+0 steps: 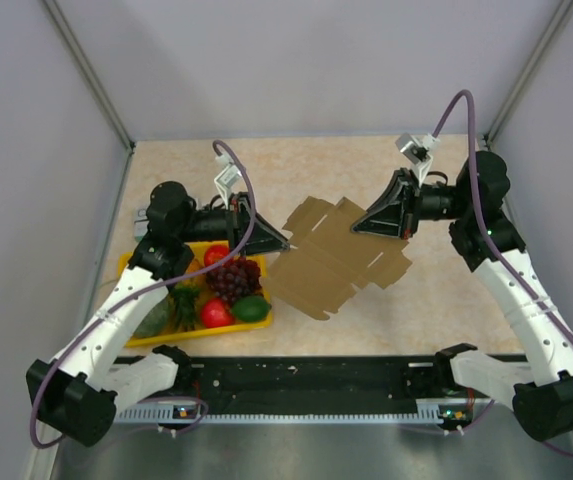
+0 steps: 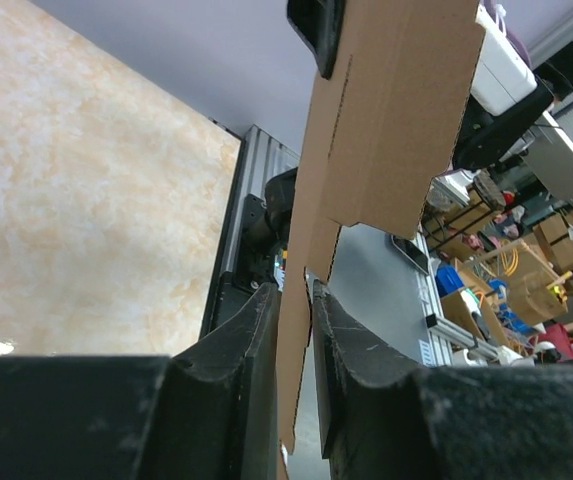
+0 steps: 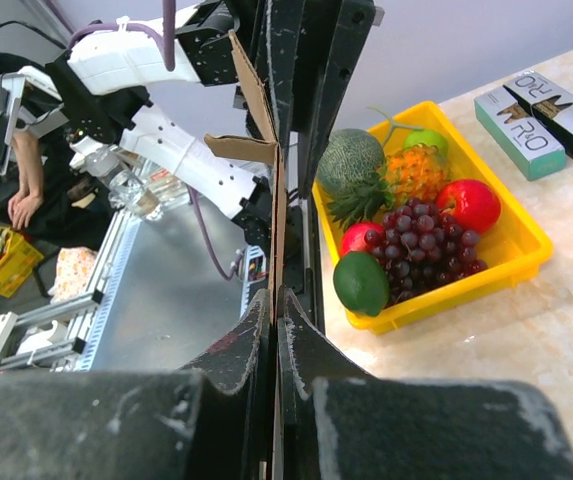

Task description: Fold the paper box

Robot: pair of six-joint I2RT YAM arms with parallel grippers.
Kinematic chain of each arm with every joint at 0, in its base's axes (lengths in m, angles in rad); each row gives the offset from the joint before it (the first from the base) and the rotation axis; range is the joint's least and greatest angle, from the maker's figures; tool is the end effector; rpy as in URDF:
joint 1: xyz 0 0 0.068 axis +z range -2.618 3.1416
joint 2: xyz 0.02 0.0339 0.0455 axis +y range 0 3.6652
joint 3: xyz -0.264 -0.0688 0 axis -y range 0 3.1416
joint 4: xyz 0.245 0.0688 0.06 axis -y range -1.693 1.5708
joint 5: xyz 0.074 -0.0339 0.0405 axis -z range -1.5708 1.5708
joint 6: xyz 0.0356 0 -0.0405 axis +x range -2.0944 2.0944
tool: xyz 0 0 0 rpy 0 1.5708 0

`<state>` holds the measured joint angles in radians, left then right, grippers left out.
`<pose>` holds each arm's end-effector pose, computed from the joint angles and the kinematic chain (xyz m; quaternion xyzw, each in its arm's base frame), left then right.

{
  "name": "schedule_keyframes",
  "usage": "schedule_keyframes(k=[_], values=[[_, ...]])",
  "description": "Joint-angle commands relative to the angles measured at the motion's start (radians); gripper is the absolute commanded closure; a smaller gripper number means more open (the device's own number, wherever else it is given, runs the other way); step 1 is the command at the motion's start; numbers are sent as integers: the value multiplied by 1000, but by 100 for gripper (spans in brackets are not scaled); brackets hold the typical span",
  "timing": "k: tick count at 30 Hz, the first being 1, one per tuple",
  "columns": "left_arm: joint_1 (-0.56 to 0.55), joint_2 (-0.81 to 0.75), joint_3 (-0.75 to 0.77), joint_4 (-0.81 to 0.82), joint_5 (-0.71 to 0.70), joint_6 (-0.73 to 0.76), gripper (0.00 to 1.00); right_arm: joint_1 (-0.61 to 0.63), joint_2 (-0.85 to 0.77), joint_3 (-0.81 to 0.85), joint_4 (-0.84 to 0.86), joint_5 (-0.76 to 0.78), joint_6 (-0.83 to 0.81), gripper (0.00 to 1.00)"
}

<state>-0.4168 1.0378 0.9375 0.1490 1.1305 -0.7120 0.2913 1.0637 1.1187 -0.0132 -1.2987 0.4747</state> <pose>0.1924 -0.1204 0.3804 0.2980 0.6331 -0.6392 0.3190 0.1976 0.0951 0.4211 -0.3841 0.5889 0.6030 0.3768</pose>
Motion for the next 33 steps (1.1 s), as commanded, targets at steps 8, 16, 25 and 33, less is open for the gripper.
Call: schedule_keyframes(k=[8, 16, 25, 33], values=[[58, 27, 64, 34, -1, -12, 66, 0, -24, 9, 15, -25, -25, 100], [-5, 54, 72, 75, 23, -38, 63, -1, -10, 4, 39, -24, 1, 100], [-40, 34, 55, 147, 45, -66, 67, -1, -8, 7, 16, -16, -19, 100], [-43, 34, 29, 247, 80, -149, 58, 3, -4, 15, -24, -5, -44, 100]])
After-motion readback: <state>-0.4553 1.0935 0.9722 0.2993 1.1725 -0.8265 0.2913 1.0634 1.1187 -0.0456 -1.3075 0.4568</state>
